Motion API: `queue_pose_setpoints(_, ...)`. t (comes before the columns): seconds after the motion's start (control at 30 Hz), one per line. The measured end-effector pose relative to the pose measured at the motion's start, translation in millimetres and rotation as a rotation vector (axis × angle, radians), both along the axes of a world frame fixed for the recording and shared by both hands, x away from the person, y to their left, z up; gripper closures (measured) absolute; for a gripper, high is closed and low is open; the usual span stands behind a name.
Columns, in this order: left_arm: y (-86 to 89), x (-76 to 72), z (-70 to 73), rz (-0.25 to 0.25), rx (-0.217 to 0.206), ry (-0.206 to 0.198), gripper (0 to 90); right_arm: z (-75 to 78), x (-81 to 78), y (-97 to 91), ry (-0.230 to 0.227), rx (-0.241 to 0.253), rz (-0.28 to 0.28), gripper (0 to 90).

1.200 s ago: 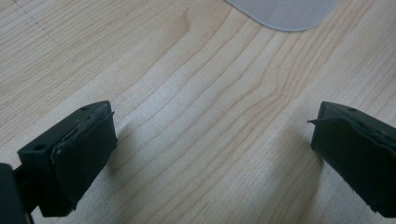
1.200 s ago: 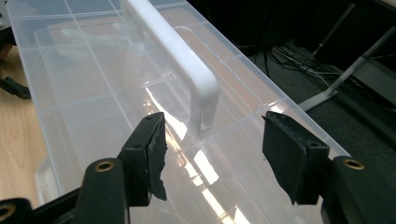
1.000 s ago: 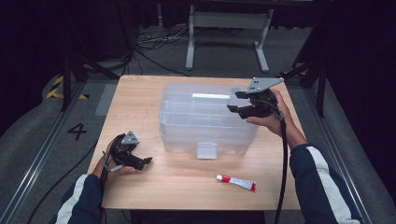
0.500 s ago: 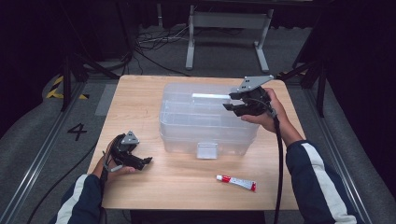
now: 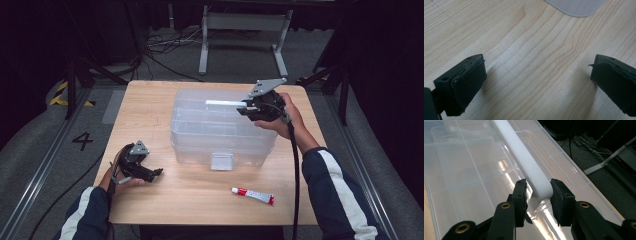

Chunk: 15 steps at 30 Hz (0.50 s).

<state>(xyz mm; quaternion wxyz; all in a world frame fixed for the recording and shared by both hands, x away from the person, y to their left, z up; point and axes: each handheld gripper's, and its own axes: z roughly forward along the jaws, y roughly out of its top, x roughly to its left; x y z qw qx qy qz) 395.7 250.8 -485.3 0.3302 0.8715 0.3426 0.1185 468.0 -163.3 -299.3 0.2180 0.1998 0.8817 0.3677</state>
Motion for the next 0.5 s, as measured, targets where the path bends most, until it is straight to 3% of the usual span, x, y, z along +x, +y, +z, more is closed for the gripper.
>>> queue_pose_setpoints(0.5, 0.0, 0.0, 0.0, 0.0, -0.001, 0.002, 0.3, 0.8, -0.1, 3.5, -0.014, -0.008, -0.017, 72.6)
